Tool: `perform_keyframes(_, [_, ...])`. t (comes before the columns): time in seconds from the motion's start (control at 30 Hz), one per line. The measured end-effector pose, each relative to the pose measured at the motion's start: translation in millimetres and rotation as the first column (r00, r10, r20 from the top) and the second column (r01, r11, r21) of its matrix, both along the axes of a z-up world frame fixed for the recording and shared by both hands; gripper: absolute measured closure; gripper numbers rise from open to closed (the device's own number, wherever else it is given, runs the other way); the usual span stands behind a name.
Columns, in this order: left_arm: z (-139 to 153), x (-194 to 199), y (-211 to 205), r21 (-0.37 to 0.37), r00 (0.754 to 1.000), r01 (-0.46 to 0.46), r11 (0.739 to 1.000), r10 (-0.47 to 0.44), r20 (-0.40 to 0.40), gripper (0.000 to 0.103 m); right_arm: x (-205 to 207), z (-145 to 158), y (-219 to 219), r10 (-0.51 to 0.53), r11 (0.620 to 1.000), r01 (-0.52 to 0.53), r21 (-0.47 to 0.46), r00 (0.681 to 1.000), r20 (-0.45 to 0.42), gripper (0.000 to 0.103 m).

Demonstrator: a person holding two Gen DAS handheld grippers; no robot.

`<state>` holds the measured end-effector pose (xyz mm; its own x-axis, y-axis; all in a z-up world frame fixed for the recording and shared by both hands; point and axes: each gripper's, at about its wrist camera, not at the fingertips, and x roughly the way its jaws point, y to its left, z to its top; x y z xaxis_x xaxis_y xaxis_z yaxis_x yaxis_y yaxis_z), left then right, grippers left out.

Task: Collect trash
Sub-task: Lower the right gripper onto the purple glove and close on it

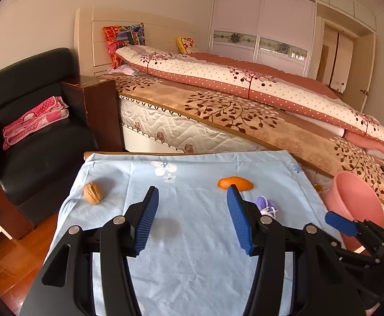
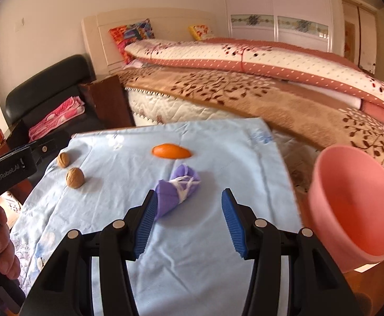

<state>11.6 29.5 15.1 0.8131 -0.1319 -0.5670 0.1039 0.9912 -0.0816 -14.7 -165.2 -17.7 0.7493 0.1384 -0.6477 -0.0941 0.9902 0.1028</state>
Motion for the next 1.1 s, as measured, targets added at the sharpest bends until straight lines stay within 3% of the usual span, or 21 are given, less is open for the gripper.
perform_keyframes(0.43, [-12,19,10,0.016,1.000,-0.017,1.000,0.017,-0.021,0.049,44,-24,37,-0.015,0.999,0.020,0.036,0.993,-0.119,0.053])
perform_keyframes(0.8, [-19,26,19,0.004,0.999,-0.020,1.000,0.020,-0.032,0.049,64,-42,47,-0.082,0.997,0.078,-0.027,0.982,-0.169,0.053])
perform_keyframes(1.1, [-23,31,23,-0.011,0.999,0.004,1.000,-0.005,-0.042,0.049,65,-40,36,-0.091,0.996,0.088,-0.029,0.984,-0.150,0.086])
